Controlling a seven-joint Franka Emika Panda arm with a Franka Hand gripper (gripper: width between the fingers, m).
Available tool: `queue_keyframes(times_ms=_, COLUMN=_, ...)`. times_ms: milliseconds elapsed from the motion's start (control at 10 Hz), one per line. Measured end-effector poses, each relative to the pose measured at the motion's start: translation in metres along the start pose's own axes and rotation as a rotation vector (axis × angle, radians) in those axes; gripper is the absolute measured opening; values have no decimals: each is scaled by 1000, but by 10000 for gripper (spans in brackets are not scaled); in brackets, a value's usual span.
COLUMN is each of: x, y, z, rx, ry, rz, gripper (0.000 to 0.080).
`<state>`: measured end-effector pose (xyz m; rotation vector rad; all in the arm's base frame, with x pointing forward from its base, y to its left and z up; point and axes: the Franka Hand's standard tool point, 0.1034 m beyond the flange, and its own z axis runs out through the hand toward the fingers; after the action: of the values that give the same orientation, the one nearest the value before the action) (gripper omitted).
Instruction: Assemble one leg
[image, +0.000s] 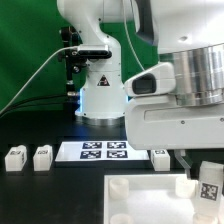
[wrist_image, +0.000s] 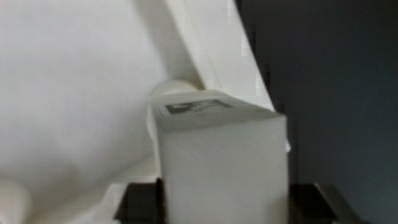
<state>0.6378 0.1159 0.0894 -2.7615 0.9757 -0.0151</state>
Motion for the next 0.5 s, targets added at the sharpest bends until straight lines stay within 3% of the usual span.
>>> queue_keyframes(times_ms=300, x=11, y=13, z=1, rx=101, ry=-41, rz=495, gripper=310)
queue_keyframes(times_ms=500, x=9, y=14, z=0, rx=108, ry=-65, rz=698, gripper=310)
